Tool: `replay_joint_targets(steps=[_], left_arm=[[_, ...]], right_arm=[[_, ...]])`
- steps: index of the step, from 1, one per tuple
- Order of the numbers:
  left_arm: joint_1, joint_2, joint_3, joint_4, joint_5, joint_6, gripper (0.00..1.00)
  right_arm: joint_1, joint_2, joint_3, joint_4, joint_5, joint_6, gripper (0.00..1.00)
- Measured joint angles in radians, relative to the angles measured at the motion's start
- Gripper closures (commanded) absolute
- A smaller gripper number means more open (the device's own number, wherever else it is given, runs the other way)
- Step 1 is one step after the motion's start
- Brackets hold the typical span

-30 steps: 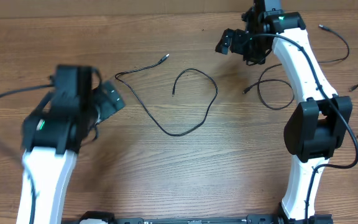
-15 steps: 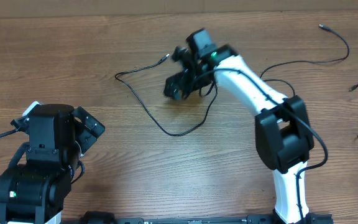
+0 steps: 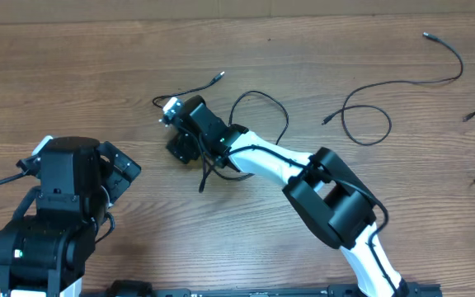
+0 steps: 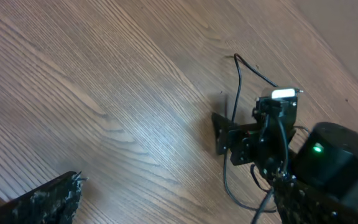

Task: Untangle cables

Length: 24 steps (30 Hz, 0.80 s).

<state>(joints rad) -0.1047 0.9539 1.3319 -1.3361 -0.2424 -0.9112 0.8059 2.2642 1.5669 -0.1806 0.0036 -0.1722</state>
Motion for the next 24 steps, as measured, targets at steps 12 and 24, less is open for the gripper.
replay_joint_targets(steps=[12, 24], left_arm=[[0.000, 0.031, 0.000, 0.000, 0.004, 0.000, 0.00], [0.000, 0.098, 0.000, 0.001, 0.006, 0.000, 0.00]], right_arm=[[-0.101, -0.006, 0.040, -0.260, 0.134, 0.071, 0.96], [-0.448, -0.663, 0.045, -0.704, 0.299, 0.222, 0.96]])
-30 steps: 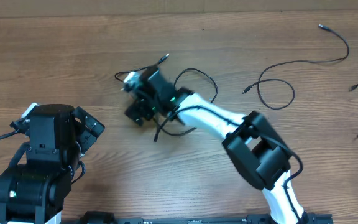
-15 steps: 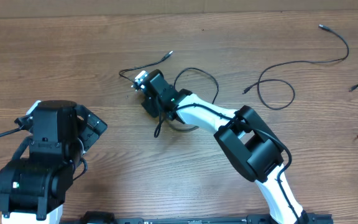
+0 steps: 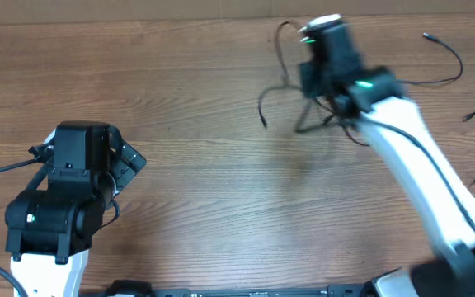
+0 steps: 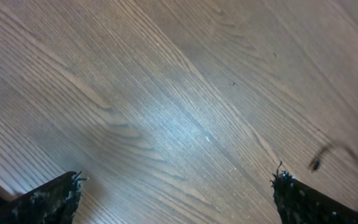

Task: Untangle cables

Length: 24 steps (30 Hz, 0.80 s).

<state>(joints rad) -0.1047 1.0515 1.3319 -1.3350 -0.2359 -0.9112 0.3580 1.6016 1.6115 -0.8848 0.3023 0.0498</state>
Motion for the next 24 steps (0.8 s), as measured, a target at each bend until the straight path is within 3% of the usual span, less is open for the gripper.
replay_joint_targets(steps=[6, 11, 17, 24], left_arm=[[0.000, 0.057, 0.000, -0.001, 0.000, 0.000, 0.00], [0.000, 0.106, 0.000, 0.000, 0.000, 0.000, 0.00], [0.000, 0.174, 0.000, -0.001, 0.000, 0.000, 0.00], [0.000, 0.277, 0.000, 0.000, 0.000, 0.001, 0.00]], right_arm=[[-0.169, -0.357, 0.001, -0.043, 0.002, 0.018, 0.96], [-0.324, -0.473, 0.000, -0.059, 0.005, 0.016, 0.96], [-0.454, -0.408, 0.003, -0.113, 0.011, 0.003, 0.96], [-0.543, -0.156, 0.002, -0.164, -0.011, 0.002, 0.96]])
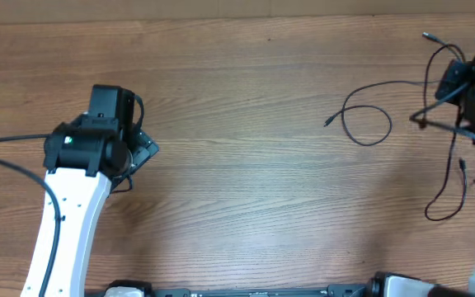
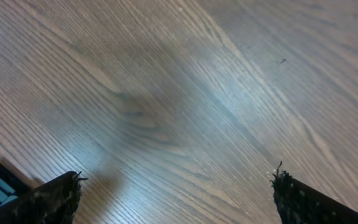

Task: Untangle cables

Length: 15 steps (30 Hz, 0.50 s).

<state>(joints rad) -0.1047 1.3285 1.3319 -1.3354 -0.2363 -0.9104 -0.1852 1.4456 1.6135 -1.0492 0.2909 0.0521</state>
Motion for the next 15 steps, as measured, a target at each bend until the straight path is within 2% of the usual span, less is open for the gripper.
replay_joint_targets(steps=[6, 15], left_arm=[[0.000, 0.043, 0.000, 0.000, 0.069, 0.095, 0.00], [0.000, 0.043, 0.000, 0.000, 0.106, 0.129, 0.01]], right_arm=[[-0.045, 0.124, 0.000, -0.042, -0.022, 0.022, 0.96], [-0.155, 0.183, -0.064, -0.045, -0.024, 0.084, 0.96]])
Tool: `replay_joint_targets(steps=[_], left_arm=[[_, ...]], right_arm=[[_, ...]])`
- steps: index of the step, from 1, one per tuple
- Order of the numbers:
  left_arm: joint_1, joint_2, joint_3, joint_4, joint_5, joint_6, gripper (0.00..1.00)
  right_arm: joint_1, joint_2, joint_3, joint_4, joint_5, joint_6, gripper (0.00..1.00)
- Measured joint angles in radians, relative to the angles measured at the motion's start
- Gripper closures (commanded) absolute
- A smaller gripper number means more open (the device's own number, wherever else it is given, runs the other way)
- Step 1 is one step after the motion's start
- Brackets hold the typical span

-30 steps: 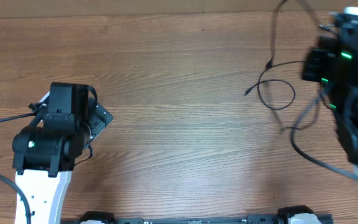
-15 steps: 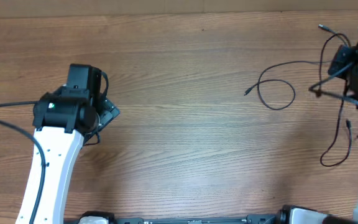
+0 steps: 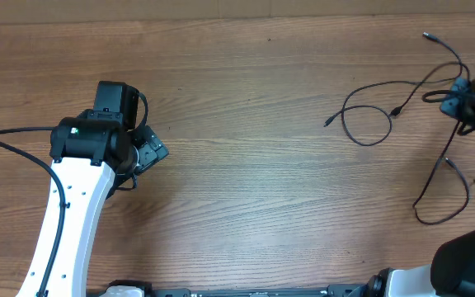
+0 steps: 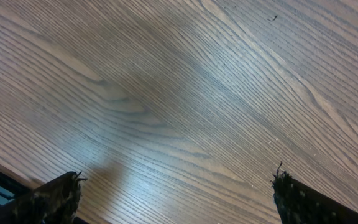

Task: Untangle cables

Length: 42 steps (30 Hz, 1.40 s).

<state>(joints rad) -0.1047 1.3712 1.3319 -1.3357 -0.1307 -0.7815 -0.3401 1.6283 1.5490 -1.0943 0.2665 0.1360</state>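
Observation:
Two thin black cables lie at the right of the wooden table. One, the looped cable (image 3: 364,125), runs from a coil up to a plug at the far right corner. The other black cable (image 3: 432,191) trails down from my right gripper (image 3: 458,105), which sits at the right edge and looks shut on it; one end lies near the loop. My left gripper (image 3: 152,153) is far off at the left, open over bare wood. In the left wrist view that left gripper (image 4: 176,194) has its fingertips (image 4: 55,198) wide apart with nothing between them.
The tabletop (image 3: 246,165) is brown wood grain. My left arm's own black lead (image 3: 15,142) runs off the left edge. The right arm's white link stands along the right edge beside the trailing cable.
My right gripper has shifted slightly down at the right edge, and the cable it carries now spreads wider on the table, one end near the loop. The left gripper edged right a little.
My right gripper was on a tangled black cable at the table's middle left. Then it held that cable up near the far middle, then at the right edge beside the looped cable, where it now trails. The left arm stayed at the left, open.

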Motion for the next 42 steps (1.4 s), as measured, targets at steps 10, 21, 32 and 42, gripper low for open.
replay_joint_targets(steps=[10, 21, 32, 42], left_arm=[[0.000, 0.000, 0.000, 0.032, 0.012, 0.000, 0.01], [0.000, 0.000, 0.000, 0.079, 0.017, 0.072, 0.00], [0.000, -0.163, -0.001, 0.117, 0.034, 0.156, 0.00], [0.000, -0.613, 0.000, 0.056, 0.009, 0.180, 0.00]], right_arm=[[-0.124, 0.017, -0.216, 0.023, 0.000, 0.169, 0.75], [-0.125, 0.020, -0.247, 0.081, -0.073, 0.226, 0.00], [-0.124, -0.118, 0.211, 0.222, -0.203, 0.231, 0.00], [-0.111, -0.219, 0.255, 0.635, -0.730, 0.231, 0.00]])
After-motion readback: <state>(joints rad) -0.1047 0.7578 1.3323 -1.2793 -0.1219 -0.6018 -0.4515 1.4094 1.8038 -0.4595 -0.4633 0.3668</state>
